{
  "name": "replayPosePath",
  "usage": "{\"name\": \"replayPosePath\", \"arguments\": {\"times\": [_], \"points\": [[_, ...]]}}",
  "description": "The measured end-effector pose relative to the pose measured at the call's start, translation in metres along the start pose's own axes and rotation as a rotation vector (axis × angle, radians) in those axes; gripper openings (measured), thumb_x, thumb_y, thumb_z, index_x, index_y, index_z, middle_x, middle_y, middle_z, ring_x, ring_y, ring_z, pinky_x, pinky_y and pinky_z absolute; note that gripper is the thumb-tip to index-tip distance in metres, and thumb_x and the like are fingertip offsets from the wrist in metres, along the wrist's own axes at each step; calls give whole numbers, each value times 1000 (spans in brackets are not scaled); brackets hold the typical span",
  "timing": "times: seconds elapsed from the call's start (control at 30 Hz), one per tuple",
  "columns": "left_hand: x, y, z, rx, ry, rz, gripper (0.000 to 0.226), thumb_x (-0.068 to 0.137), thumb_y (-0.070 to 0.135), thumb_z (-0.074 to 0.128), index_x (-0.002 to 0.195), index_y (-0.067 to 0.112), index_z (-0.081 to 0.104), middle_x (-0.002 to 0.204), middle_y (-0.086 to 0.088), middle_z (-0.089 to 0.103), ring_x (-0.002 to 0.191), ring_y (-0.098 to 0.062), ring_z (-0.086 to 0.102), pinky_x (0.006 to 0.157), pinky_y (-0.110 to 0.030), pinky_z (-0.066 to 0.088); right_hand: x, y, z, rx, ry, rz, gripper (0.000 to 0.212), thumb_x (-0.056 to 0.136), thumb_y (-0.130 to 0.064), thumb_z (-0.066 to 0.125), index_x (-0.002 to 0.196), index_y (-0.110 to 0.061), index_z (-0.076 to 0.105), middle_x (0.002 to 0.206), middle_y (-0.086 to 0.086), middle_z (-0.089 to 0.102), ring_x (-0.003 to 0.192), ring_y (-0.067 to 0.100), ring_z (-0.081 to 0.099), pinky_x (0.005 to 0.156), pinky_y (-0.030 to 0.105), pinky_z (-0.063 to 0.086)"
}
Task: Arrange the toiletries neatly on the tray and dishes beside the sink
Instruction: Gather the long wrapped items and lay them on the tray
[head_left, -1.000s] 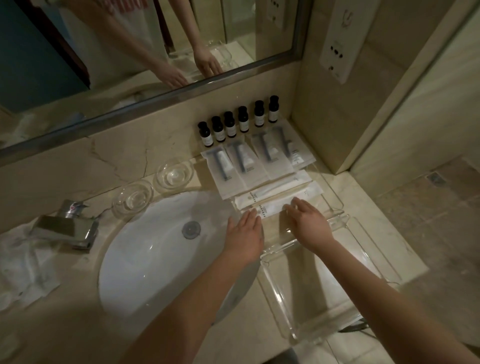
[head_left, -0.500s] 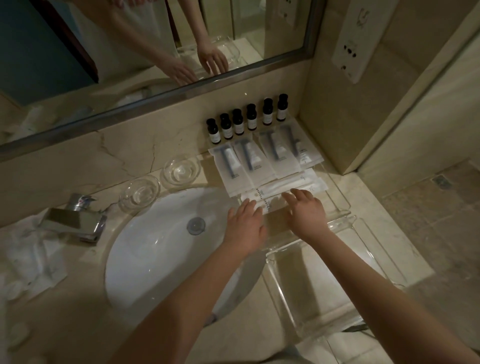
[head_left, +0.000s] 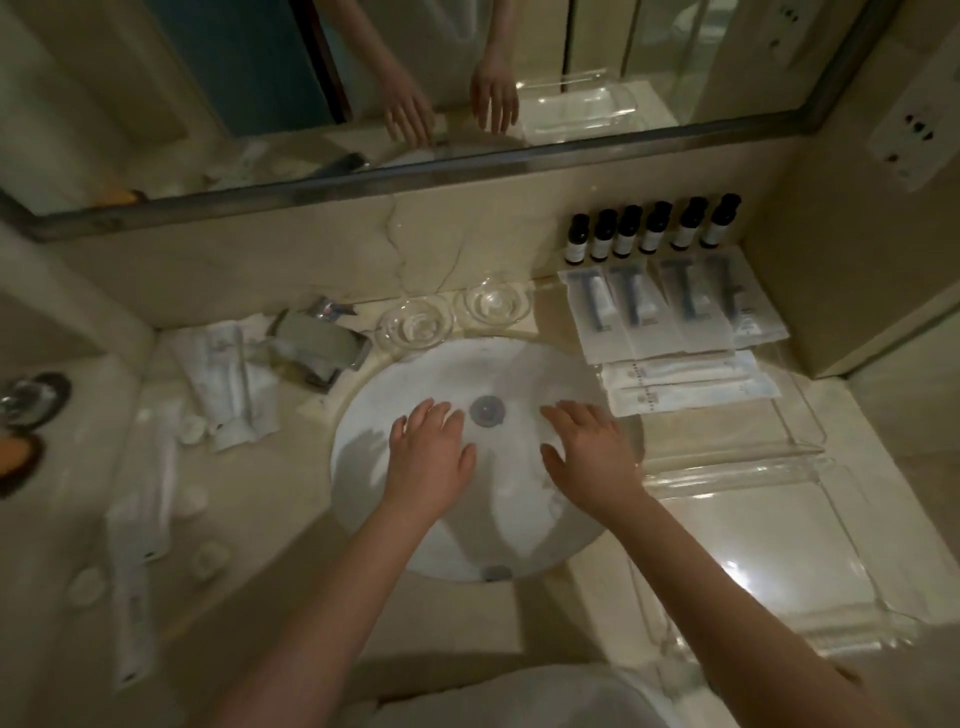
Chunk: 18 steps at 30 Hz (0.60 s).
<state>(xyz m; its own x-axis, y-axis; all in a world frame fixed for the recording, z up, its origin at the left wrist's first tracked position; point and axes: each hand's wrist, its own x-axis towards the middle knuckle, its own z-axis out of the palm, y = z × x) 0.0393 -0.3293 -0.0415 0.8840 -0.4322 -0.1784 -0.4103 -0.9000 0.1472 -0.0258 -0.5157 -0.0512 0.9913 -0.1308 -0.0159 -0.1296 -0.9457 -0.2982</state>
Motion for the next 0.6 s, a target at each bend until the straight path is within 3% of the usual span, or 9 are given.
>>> {"name": "replayPosePath", "arguments": {"times": [0.1,0.23,0.47,0.6], "points": [[-30,-48,7,-43,-16,-106,49,95,37,42,140,18,40,150,-3,35,143,-21,23,113,-38,19,-2,-41,11,14,-109,-56,46,88,-30,56,132,-16,50,133,7,55,120,30,51,94,41,43],[-63,-107,14,-110,-43,-249,51,93,36,46,139,15,41,145,-7,42,137,-24,33,110,-36,26,1,-99,27,16,-249,-164,47,92,-31,49,138,-19,43,140,6,48,124,28,47,99,39,41],[-110,-216,14,-194,-112,-533,55,92,37,47,141,13,37,146,-10,39,133,-29,37,108,-39,33,22,-208,63,-47,-537,-371,47,92,-30,51,138,-20,44,139,8,48,124,29,45,100,40,43],[-127,-275,8,-226,-100,-635,53,90,35,52,134,10,44,138,-15,45,128,-33,41,104,-41,39,46,-259,83,-47,-614,-385,48,90,-31,53,136,-19,45,132,9,51,119,29,49,99,41,44]]}}
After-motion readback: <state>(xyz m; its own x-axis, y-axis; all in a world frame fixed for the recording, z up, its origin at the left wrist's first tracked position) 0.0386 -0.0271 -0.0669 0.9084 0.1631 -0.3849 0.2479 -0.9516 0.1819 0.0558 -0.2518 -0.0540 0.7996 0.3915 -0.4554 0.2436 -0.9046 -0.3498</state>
